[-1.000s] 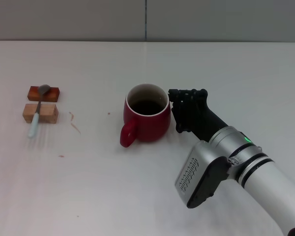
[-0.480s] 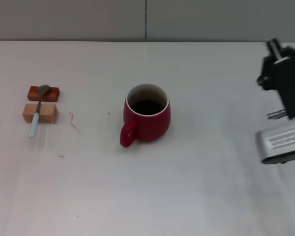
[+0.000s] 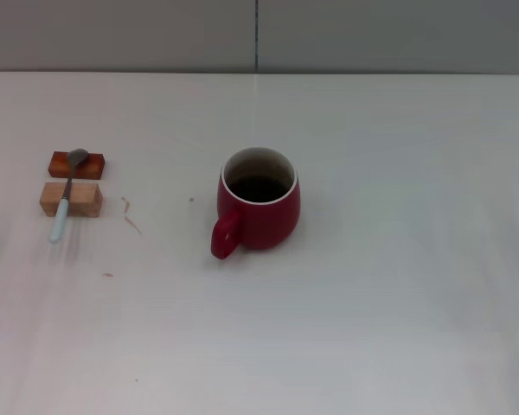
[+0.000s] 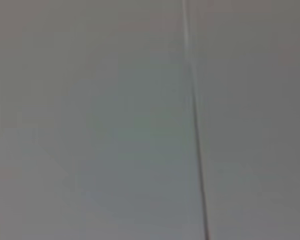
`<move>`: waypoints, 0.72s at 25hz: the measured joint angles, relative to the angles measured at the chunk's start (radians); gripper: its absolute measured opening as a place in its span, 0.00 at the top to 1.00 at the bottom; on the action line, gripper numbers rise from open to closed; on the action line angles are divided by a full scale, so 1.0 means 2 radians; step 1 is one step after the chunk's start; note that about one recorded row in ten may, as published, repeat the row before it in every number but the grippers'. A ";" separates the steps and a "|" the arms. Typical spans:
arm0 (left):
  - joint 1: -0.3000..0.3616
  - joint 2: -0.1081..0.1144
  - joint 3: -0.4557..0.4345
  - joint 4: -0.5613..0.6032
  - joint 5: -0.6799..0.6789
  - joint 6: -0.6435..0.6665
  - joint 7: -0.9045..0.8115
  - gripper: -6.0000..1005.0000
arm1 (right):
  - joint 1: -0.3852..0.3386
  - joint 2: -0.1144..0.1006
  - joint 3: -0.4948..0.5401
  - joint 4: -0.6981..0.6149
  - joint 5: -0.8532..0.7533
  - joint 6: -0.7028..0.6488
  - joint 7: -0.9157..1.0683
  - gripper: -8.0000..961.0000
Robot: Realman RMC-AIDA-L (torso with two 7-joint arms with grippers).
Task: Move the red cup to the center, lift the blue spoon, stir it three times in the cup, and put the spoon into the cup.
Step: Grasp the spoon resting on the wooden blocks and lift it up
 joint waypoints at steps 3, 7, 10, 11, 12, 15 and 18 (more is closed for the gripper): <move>0.001 0.000 0.004 0.000 0.000 0.000 0.000 0.18 | -0.001 0.006 0.002 -0.028 0.003 -0.028 0.009 0.66; 0.003 -0.001 0.010 -0.005 0.000 0.005 0.002 0.18 | -0.004 0.005 0.010 -0.034 0.003 -0.037 0.021 0.51; 0.005 -0.002 0.014 -0.009 0.000 0.013 0.004 0.19 | -0.002 0.004 0.013 -0.054 0.004 -0.039 0.037 0.43; 0.007 -0.002 0.017 -0.012 0.000 0.019 0.005 0.19 | 0.000 0.005 0.013 -0.062 0.004 -0.038 0.039 0.41; 0.012 -0.002 0.020 -0.019 0.000 0.031 0.008 0.19 | 0.007 0.006 0.013 -0.075 0.004 -0.030 0.041 0.38; 0.020 -0.003 0.022 -0.036 0.000 0.053 0.028 0.19 | 0.023 0.006 0.014 -0.090 0.004 -0.008 0.038 0.30; 0.026 -0.003 0.026 -0.074 0.004 0.083 0.085 0.19 | 0.043 0.006 0.014 -0.113 0.004 0.014 0.035 0.26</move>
